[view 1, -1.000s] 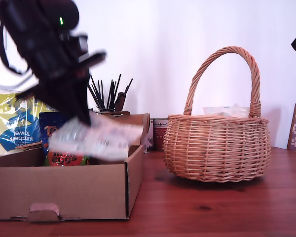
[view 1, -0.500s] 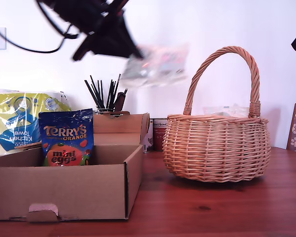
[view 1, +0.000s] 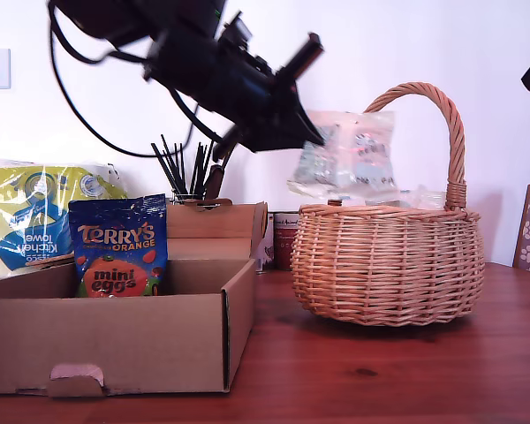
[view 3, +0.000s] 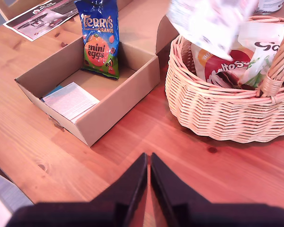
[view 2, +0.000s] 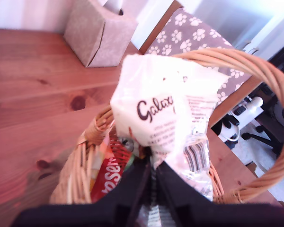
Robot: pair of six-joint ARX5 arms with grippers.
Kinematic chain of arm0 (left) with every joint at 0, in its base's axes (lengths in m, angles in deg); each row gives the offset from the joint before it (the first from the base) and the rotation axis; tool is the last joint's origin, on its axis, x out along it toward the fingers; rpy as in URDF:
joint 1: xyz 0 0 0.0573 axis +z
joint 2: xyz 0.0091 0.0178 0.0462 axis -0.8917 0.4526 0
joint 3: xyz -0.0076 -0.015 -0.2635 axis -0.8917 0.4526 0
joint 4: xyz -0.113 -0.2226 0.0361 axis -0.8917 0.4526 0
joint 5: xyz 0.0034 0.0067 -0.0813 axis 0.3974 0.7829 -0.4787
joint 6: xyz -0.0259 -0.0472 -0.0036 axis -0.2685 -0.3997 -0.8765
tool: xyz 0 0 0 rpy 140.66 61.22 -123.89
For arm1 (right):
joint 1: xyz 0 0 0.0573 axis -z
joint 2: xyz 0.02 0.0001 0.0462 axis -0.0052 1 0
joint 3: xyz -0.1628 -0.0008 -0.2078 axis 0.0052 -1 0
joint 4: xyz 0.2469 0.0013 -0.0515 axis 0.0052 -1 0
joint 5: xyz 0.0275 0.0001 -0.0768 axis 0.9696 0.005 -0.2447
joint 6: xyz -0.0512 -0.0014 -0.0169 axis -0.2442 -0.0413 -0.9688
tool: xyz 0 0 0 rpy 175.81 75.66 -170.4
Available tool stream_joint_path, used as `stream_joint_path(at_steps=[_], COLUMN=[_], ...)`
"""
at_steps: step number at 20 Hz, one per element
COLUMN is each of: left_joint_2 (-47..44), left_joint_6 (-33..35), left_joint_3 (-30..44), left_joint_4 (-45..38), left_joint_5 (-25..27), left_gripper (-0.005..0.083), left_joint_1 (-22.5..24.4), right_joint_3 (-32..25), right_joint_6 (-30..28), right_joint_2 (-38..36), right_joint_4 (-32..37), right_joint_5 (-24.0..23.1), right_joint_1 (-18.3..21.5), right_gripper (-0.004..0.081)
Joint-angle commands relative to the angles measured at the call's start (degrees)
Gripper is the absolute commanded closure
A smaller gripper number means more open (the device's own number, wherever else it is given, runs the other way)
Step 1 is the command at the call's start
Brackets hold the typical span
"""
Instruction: Move the bags of Easter eggs from the cardboard box on the left into the woven basket on the right side.
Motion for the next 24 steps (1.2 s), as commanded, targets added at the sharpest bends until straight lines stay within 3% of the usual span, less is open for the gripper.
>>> stream_joint_path(at_steps=[1,5,16,18,21,24], left_joint_2=[1.70,5.57,7.58,7.56,7.32,6.12], left_joint_6=[-0.13,0.79,14.80,14.97,15.10,16.55], left_joint_3=[-1.20,-1.57,-1.57,-1.68,-3.06,-6.75], left_joint_4=[-1.75,-3.02,2.21,2.16,2.97,7.96], left_joint_5=[0.90,3.52,10.73,11.76,13.03,12.83], left_gripper=[0.0794,0.0794,0.0791,0.0719,0.0451,0.0411], left_joint_1=[-0.96,-2.82,-7.13,-7.10,-7.04,-7.06], right_joint_3=[0.66,0.66,0.66,0.66,0.66,0.66], right_joint_6=[-0.13,-0.13,-0.11,-0.11,-0.11,-0.09], right_joint_2=[-0.02,-0.02,-0.02,-0.02,-0.02,-0.02], right_joint_4=[0.42,0.42,0.22,0.22,0.22,0.24], right_joint_5=[0.22,0.22,0.22,0.22,0.22,0.22], right_joint_1=[-0.26,-0.26,-0.26,-0.26,-0.26,-0.26], right_gripper=[0.0782,0.0782,0.0782,0.0782,0.0782,0.0782])
